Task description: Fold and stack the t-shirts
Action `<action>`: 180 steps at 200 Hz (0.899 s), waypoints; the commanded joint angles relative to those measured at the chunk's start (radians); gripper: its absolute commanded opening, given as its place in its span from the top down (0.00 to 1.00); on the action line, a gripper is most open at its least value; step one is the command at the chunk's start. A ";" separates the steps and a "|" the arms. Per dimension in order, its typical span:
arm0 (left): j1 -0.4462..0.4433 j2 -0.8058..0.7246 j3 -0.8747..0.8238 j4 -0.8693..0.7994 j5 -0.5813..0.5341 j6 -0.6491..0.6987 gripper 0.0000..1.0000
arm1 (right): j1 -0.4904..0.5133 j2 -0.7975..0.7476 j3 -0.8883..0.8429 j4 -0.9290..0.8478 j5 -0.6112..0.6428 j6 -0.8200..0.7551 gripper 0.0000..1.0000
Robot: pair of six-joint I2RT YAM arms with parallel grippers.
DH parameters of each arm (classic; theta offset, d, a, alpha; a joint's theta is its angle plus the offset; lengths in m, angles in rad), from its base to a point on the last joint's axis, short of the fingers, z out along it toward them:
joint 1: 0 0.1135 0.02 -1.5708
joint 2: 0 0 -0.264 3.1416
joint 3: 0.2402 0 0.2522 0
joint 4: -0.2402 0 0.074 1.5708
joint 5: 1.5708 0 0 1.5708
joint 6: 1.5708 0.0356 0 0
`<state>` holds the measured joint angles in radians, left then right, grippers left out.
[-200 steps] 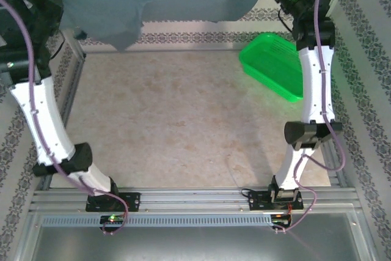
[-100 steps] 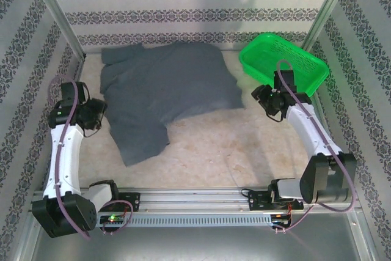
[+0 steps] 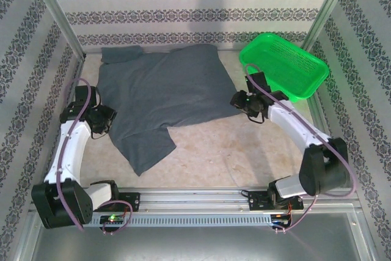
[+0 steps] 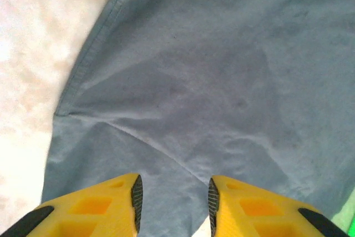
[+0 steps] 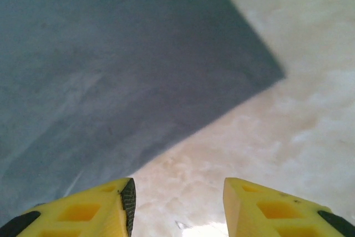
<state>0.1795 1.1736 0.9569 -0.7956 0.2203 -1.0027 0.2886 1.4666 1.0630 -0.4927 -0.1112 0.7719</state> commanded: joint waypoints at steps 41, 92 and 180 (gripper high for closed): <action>-0.006 0.241 -0.025 0.251 0.001 -0.076 0.72 | -0.032 0.380 0.187 0.146 -0.074 0.019 0.64; -0.002 0.432 -0.022 0.292 -0.011 -0.078 0.73 | -0.035 0.594 0.407 -0.170 -0.004 -0.032 0.64; 0.020 0.337 -0.209 0.258 -0.072 -0.032 0.74 | -0.025 0.568 0.300 -0.310 0.047 -0.027 0.63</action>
<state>0.1802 1.5581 0.8078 -0.4950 0.2012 -1.0595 0.2531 2.0476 1.4349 -0.6853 -0.1005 0.7513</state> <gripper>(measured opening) 0.259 0.374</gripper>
